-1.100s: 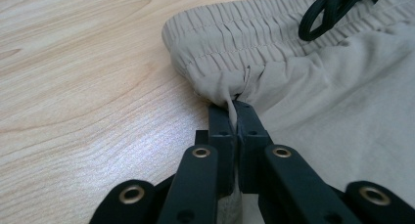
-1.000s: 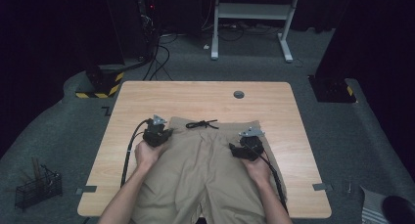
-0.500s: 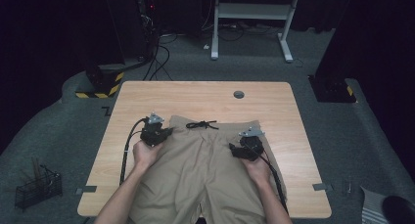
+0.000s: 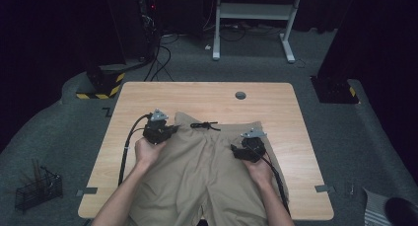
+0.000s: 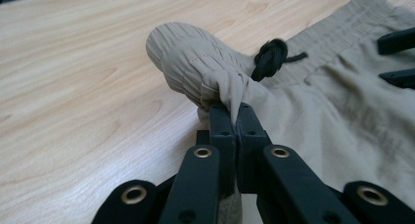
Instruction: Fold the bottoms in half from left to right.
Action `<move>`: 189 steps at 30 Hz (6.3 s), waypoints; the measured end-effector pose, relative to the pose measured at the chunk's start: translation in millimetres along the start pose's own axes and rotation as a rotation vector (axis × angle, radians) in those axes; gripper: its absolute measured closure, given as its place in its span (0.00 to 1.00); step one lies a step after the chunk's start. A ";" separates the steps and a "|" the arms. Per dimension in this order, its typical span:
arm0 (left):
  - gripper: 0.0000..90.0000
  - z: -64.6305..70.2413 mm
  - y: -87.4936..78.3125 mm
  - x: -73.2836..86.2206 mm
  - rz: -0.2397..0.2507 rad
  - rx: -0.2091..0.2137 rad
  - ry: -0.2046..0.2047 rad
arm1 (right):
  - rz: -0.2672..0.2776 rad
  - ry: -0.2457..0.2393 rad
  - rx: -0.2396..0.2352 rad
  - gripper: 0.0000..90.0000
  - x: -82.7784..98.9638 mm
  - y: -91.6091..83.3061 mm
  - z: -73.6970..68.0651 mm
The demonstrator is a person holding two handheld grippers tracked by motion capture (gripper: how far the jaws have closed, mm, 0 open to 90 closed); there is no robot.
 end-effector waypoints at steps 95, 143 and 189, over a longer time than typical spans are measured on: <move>0.98 55.4 31.8 -73.6 0.107 0.249 -0.019 | -0.004 0.000 -0.018 0.34 5.2 -3.7 8.7; 0.88 112.0 163.7 -53.8 -0.108 0.297 0.024 | -0.003 -0.005 -0.020 0.35 0.3 0.2 -1.0; 0.68 85.1 37.6 44.5 -0.117 0.359 -0.075 | -0.014 -0.141 -0.145 0.38 26.2 -40.6 -40.0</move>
Point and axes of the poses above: each handheld gripper's, and its own axes: y roughly forward along the jaws, x roughly out of its underside, z roughly to its right, the point moved 5 cm from there along y, roughly forward along the jaws, and after that the axes turned 6 degrees about x, right-handed, at the moved point
